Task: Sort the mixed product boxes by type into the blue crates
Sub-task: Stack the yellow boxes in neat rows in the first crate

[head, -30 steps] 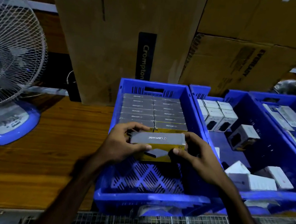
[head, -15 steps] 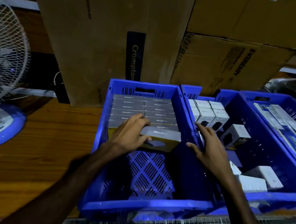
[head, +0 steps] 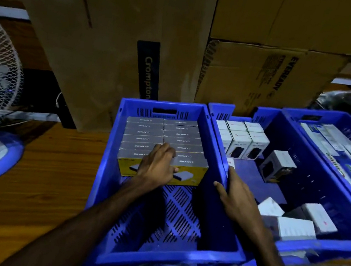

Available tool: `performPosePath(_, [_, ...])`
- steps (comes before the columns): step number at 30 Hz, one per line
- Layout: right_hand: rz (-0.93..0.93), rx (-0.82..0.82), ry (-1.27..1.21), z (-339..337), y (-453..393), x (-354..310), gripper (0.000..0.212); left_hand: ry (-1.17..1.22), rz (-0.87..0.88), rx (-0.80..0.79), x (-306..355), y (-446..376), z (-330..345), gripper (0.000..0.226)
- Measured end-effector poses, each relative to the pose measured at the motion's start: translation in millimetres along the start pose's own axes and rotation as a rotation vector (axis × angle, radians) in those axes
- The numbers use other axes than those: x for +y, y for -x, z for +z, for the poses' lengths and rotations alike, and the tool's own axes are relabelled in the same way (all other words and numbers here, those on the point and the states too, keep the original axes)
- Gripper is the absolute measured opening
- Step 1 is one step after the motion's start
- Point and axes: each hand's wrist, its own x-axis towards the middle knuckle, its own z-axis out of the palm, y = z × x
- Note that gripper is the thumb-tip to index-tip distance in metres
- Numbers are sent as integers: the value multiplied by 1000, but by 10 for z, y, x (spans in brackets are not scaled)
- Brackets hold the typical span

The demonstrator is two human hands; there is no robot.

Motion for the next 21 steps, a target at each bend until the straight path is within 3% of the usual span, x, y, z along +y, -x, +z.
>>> performPosePath(8, [-3,12,7,12,12,-5,54,-270,128,13,38,44,107,33])
performPosePath(21, [-7,16,-27,8,-13,12,47,-183,110,-4,144,39,147,51])
